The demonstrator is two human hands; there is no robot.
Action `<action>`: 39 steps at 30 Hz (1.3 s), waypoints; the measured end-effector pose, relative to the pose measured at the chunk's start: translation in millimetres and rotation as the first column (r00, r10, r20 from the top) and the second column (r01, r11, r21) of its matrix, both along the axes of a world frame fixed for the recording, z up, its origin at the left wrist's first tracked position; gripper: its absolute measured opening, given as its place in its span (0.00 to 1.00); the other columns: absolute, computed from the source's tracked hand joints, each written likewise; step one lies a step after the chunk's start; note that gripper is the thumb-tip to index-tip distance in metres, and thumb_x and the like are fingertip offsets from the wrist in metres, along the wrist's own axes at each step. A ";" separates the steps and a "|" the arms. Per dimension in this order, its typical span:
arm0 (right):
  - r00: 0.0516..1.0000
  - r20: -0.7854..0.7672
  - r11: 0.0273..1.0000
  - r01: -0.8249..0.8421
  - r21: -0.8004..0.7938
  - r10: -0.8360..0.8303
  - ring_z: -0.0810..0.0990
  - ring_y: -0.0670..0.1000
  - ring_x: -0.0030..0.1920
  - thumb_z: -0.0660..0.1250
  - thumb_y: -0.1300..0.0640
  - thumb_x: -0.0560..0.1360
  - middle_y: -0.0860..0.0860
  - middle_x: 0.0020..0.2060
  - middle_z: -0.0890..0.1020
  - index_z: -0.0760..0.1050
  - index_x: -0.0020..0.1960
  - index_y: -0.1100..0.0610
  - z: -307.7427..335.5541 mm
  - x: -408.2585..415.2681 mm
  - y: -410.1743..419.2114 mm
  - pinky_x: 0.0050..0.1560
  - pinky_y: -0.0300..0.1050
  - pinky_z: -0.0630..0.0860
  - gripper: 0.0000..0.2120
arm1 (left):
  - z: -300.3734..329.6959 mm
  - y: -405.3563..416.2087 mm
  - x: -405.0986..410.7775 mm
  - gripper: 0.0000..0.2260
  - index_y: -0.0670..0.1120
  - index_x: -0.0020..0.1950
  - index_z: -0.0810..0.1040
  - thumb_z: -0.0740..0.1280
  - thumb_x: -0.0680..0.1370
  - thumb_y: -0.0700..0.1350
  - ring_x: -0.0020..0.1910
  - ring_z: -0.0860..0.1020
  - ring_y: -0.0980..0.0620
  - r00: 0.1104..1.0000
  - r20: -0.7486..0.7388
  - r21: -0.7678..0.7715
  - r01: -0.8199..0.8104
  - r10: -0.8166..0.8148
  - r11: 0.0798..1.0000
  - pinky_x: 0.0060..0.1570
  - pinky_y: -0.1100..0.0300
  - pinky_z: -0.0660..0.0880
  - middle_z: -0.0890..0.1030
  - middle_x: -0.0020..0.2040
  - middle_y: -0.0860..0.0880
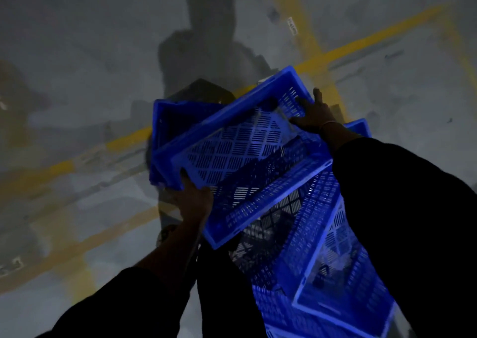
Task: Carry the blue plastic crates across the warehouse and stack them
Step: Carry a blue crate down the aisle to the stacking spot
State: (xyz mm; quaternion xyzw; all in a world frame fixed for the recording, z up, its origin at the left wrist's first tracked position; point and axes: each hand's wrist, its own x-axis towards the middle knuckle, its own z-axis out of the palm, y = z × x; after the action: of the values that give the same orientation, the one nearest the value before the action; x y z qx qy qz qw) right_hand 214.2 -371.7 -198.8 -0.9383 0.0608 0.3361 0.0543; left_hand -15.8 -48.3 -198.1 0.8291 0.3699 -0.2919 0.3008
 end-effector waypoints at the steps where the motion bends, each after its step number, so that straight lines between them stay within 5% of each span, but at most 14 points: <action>1: 1.000 -0.018 1.000 0.013 0.002 -0.013 0.51 0.66 0.77 0.67 0.38 0.76 0.54 0.79 0.40 0.51 0.80 0.46 -7.3 3.8 -2.1 0.71 0.66 0.59 0.40 | -3.7 -3.0 -1.0 0.37 0.54 0.83 0.47 0.64 0.80 0.51 0.72 0.62 0.25 1.000 0.004 0.011 -0.030 0.030 0.999 0.70 0.36 0.66 0.54 0.78 0.30; 4: 0.998 -0.043 0.999 0.046 -0.027 -0.047 0.57 0.67 0.74 0.67 0.38 0.75 0.58 0.78 0.46 0.50 0.80 0.46 -18.2 10.1 -0.9 0.70 0.65 0.62 0.40 | -11.8 -6.3 -0.7 0.36 0.51 0.83 0.49 0.65 0.80 0.50 0.63 0.70 0.26 0.995 0.017 0.029 -0.100 0.100 0.995 0.59 0.38 0.75 0.55 0.76 0.32; 13: 1.000 0.022 0.995 -0.013 -0.097 0.015 0.66 0.71 0.66 0.74 0.47 0.72 0.61 0.75 0.55 0.56 0.78 0.46 20.9 2.6 17.4 0.66 0.68 0.65 0.41 | 12.2 37.4 -0.4 0.36 0.49 0.80 0.53 0.68 0.77 0.48 0.56 0.73 0.28 0.999 0.044 0.088 -0.009 0.005 0.996 0.48 0.39 0.76 0.59 0.74 0.36; 21: 0.991 0.118 0.995 -0.049 -0.091 0.060 0.71 0.71 0.60 0.68 0.62 0.73 0.62 0.71 0.60 0.60 0.76 0.47 136.9 -21.1 34.9 0.61 0.67 0.70 0.35 | 109.5 107.4 -3.6 0.36 0.45 0.82 0.53 0.63 0.75 0.43 0.60 0.71 0.30 0.947 0.269 0.050 0.172 -0.179 0.984 0.53 0.37 0.75 0.62 0.72 0.34; 27: 0.958 0.236 0.987 -0.153 -0.056 0.162 0.76 0.70 0.54 0.67 0.66 0.72 0.63 0.70 0.62 0.62 0.76 0.51 251.9 -54.6 85.9 0.53 0.63 0.76 0.35 | 210.9 184.9 -25.3 0.40 0.47 0.83 0.47 0.66 0.77 0.37 0.44 0.77 0.32 0.881 0.317 0.152 0.319 -0.352 0.935 0.38 0.42 0.77 0.59 0.74 0.33; 39: 0.783 0.460 0.869 -0.492 0.047 0.418 0.76 0.68 0.45 0.63 0.60 0.74 0.64 0.64 0.65 0.59 0.77 0.53 400.8 -115.8 252.4 0.43 0.59 0.77 0.32 | 352.3 328.3 -160.6 0.29 0.43 0.81 0.56 0.63 0.81 0.43 0.50 0.77 0.31 0.868 0.468 0.298 0.023 -0.168 0.954 0.44 0.42 0.77 0.60 0.74 0.36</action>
State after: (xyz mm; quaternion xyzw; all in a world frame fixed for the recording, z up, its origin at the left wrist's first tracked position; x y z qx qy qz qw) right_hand 98.4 -119.3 202.0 -0.9679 -0.2096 0.1245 0.0609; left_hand -176.4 279.9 154.2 0.9275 0.2778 -0.0319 0.2479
